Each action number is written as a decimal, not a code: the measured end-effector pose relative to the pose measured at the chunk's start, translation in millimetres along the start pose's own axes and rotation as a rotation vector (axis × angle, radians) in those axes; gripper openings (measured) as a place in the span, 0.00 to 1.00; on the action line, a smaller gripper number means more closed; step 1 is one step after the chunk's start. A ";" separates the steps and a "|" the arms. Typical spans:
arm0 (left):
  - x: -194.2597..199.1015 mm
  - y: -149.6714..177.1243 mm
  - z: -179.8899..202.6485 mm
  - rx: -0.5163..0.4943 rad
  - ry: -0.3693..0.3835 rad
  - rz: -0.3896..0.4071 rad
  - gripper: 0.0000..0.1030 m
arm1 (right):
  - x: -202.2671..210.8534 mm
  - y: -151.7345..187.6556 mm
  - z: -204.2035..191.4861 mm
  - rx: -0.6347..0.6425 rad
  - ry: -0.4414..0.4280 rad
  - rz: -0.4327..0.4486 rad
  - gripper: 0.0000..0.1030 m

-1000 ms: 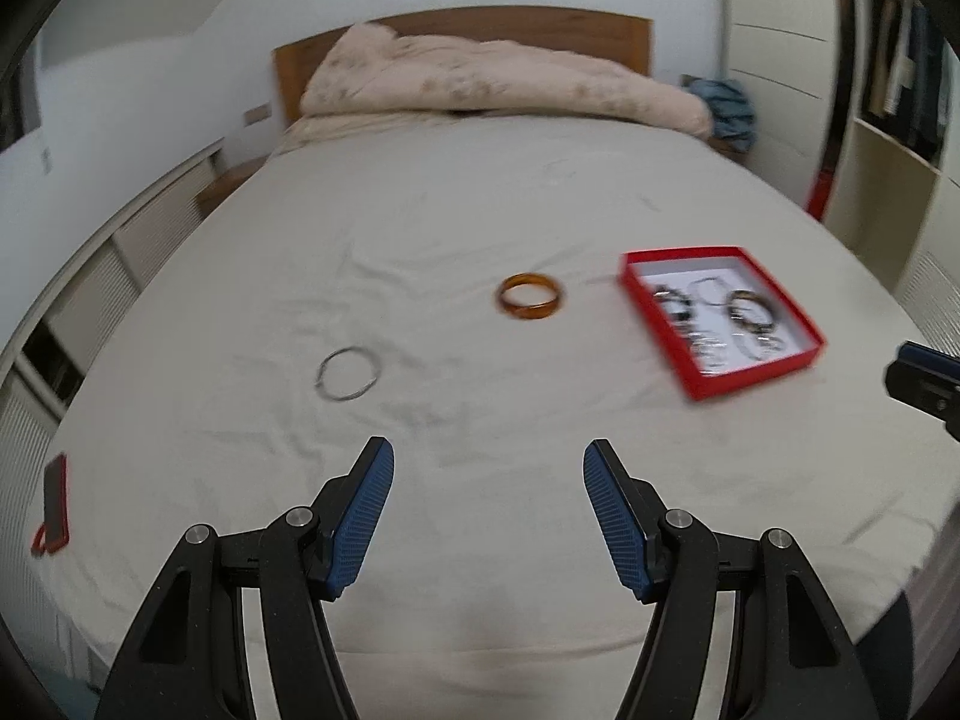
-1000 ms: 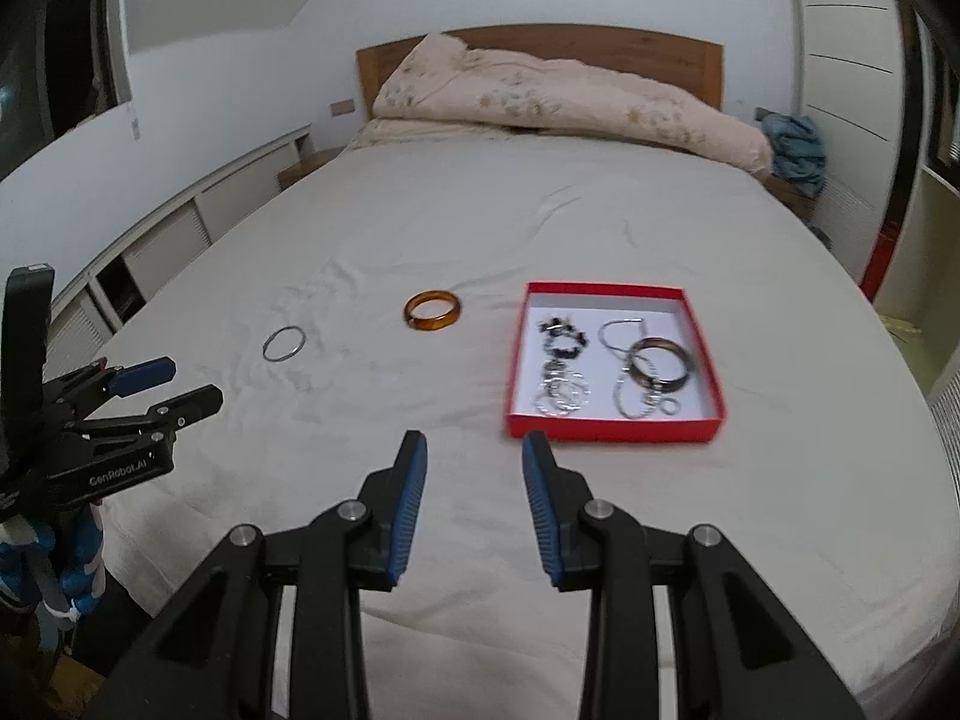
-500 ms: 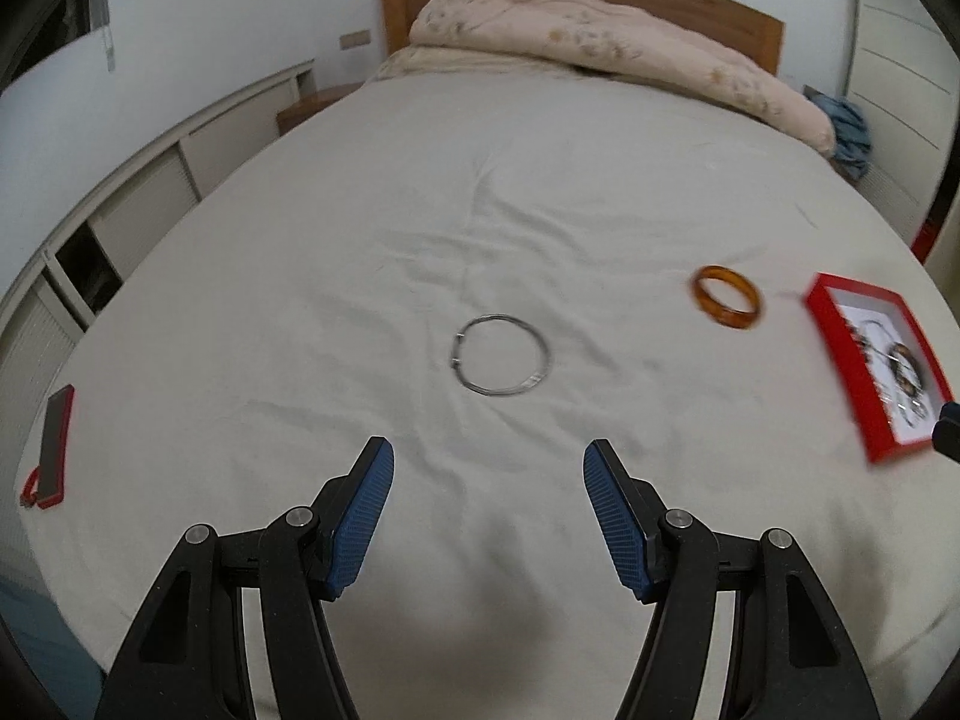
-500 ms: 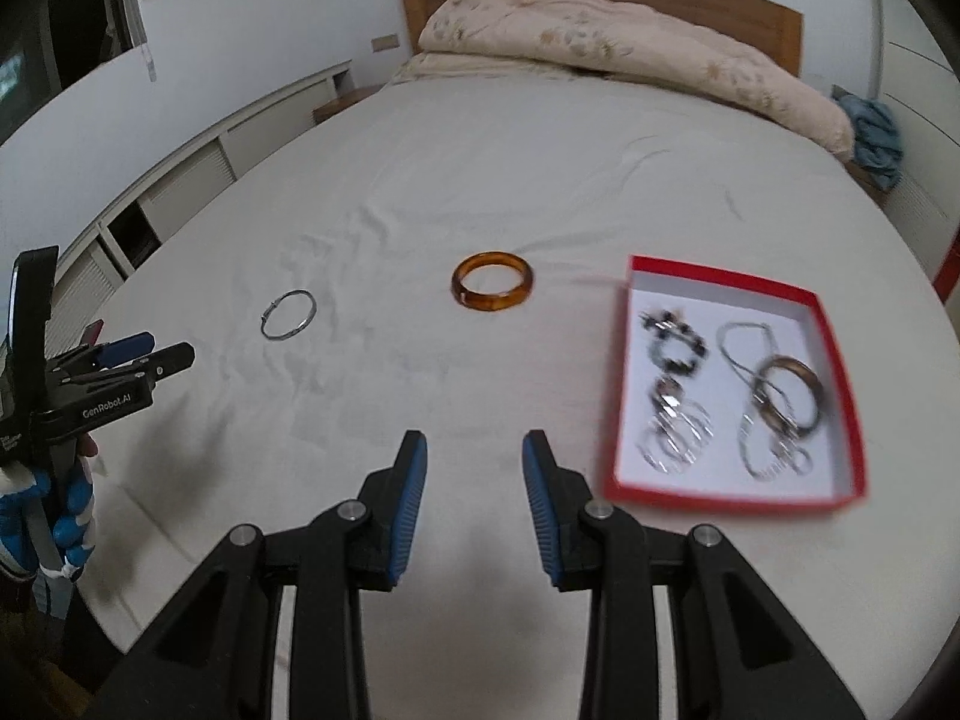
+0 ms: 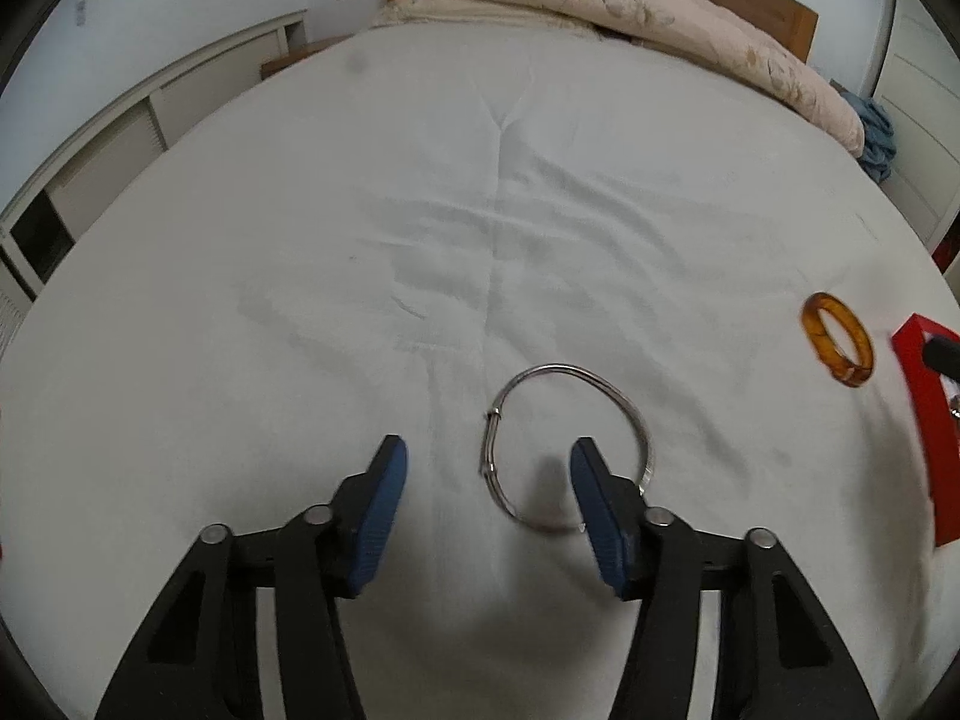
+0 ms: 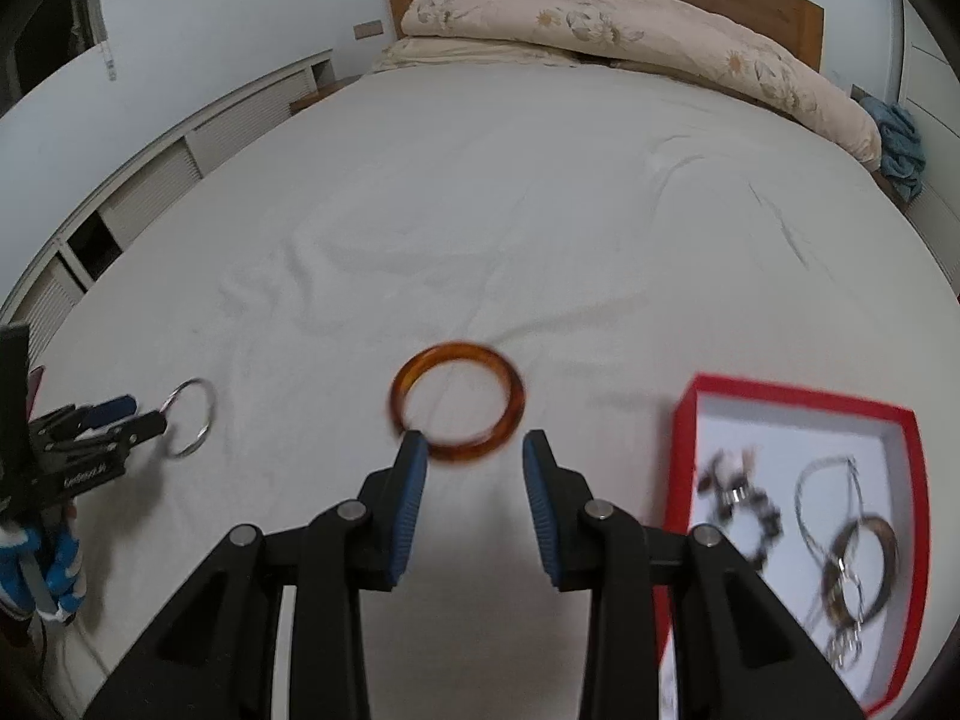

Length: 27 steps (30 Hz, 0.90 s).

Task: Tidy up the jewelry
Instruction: 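Grasp the amber bangle with the right tool while the left tool grasps the plain silver bangle, then carry both bangles into the red box and open both tools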

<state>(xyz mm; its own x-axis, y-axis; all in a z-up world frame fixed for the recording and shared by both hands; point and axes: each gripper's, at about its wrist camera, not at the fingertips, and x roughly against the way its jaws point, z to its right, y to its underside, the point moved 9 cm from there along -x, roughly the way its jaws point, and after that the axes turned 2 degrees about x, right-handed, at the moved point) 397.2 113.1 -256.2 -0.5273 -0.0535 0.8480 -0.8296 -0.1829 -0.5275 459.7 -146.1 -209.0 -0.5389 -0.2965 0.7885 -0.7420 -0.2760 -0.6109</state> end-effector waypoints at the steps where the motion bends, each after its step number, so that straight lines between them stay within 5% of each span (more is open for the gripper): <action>1: -6.6 0.0 1.0 -0.009 0.001 -0.008 0.47 | -7.0 -2.9 2.7 -0.002 0.003 -0.005 0.31; 12: -25.7 -8.4 11.9 -0.143 -0.004 0.021 0.43 | -78.2 -2.6 16.6 -0.030 0.021 -0.103 0.31; 15: -27.3 -11.8 17.8 -0.160 -0.007 0.037 0.32 | -85.6 -4.6 17.0 -0.015 0.032 -0.093 0.29; 20: -35.5 -21.0 25.8 -0.189 -0.002 0.048 0.09 | -92.0 -11.4 13.8 0.017 0.043 -0.081 0.13; 27: -30.7 -27.6 30.1 -0.165 -0.027 0.065 0.05 | -81.7 -12.5 15.9 0.027 0.053 -0.030 0.10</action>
<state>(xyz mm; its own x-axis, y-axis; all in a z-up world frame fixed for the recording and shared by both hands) 441.9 90.3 -266.1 -0.5778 -0.0865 0.8116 -0.8138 -0.0150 -0.5810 519.3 -132.9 -266.9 -0.5375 -0.2395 0.8085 -0.7473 -0.3089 -0.5883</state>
